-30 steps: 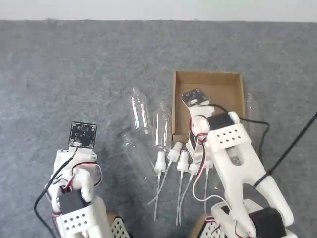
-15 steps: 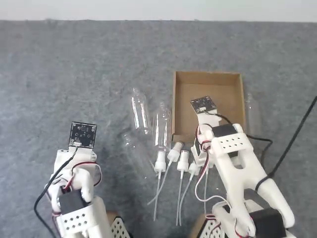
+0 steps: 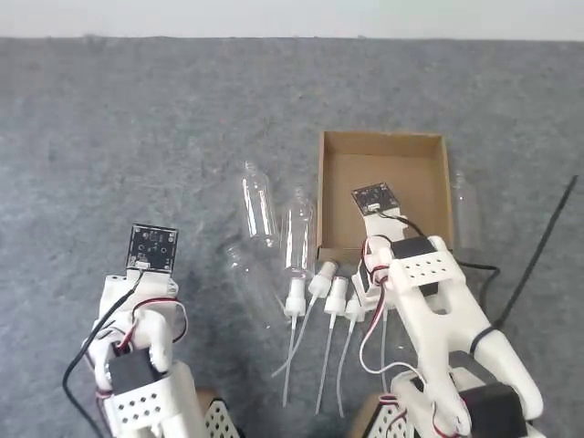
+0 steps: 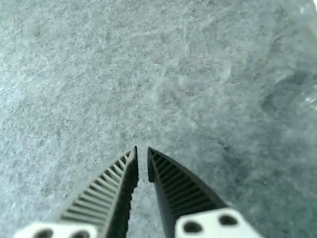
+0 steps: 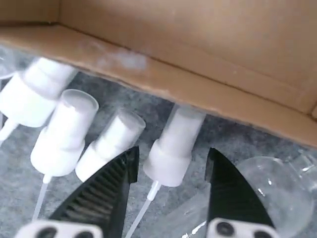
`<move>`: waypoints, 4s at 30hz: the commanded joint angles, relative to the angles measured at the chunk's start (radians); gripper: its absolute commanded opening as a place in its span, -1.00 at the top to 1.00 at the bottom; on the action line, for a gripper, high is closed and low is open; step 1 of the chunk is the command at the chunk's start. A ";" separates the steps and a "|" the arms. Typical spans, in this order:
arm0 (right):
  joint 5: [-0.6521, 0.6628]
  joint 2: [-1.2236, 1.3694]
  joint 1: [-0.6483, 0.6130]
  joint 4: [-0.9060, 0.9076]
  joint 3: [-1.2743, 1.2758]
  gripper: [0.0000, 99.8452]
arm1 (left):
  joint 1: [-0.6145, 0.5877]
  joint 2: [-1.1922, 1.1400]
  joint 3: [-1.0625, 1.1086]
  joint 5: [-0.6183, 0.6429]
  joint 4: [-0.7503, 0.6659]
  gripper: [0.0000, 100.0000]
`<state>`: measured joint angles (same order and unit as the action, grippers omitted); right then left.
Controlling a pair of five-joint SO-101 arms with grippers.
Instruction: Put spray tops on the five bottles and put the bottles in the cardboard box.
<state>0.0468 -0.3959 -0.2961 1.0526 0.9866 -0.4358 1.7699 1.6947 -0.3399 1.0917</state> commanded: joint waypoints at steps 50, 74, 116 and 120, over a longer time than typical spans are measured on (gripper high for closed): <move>-0.212 0.975 -0.430 0.070 -1.359 0.64 | 0.005 -0.014 -0.007 -0.008 -0.005 0.94; -0.213 1.070 -0.429 0.073 -1.359 0.62 | 0.005 -0.014 -0.007 -0.008 -0.005 0.94; 0.135 0.268 0.283 0.737 -1.384 0.88 | 0.005 -0.014 -0.007 -0.008 -0.005 0.94; 0.296 0.217 0.559 0.645 -1.181 0.88 | 0.005 -0.014 -0.007 -0.008 -0.003 0.94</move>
<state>0.2325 -0.0936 0.0690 1.7492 -0.3023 -0.4342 1.7699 1.6947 -0.3399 1.0917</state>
